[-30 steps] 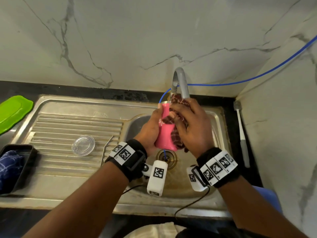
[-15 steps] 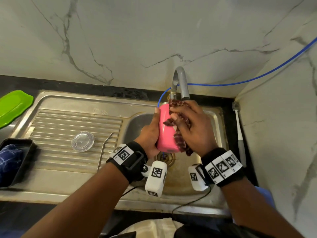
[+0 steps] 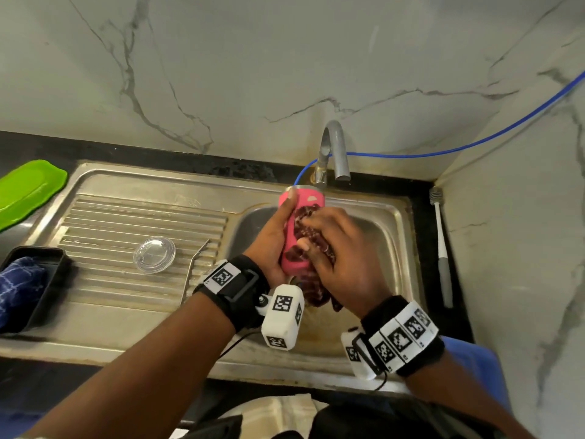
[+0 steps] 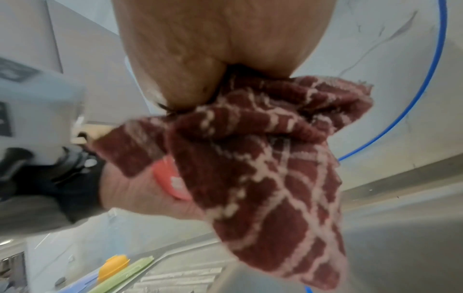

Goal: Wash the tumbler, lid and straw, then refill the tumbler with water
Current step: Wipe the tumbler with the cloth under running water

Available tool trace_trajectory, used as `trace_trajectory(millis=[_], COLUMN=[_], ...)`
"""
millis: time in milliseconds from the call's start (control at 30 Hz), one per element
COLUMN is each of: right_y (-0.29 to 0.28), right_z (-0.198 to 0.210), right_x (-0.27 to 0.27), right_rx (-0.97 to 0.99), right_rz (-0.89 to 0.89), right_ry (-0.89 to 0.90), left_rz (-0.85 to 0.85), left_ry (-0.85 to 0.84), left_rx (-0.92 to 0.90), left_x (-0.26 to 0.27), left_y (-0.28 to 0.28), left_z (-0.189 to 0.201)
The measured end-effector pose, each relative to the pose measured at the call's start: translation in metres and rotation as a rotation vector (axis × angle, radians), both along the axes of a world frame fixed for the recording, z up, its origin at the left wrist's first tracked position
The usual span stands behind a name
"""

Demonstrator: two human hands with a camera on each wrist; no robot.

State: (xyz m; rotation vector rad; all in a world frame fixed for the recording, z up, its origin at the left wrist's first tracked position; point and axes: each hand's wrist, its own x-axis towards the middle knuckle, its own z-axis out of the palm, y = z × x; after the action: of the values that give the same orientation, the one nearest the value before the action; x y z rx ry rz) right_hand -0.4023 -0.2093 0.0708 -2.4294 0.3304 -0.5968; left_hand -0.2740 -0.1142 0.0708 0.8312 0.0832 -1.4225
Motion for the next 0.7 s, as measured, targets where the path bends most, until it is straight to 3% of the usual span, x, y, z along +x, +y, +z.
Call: trace_trajectory(millis=[200,367,533,700], right_y=[-0.012,-0.031,-0.032,-0.006], right_z=[0.000,0.014,0.020,0.009], right_x=[-0.008,0.010,0.031,0.021], right_rx=[-0.116,-0.087,-0.041,-0.042], right_rz=[0.087,-0.046,-0.167,-0.041], right_ry=[-0.015,-0.036,-0.044,-0.022], left_rz=[-0.032,0.011,0.068,0.049], left_ry=[-0.060,-0.132,-0.093,-0.088], left_rx=[-0.012,-0.023,-0.036,-0.020], left_x=[-0.007,-0.009,-0.003,0.010], left_y=[-0.001,-0.005,-0.008,-0.006], left_z=[-0.002,0.002,0.004,0.002])
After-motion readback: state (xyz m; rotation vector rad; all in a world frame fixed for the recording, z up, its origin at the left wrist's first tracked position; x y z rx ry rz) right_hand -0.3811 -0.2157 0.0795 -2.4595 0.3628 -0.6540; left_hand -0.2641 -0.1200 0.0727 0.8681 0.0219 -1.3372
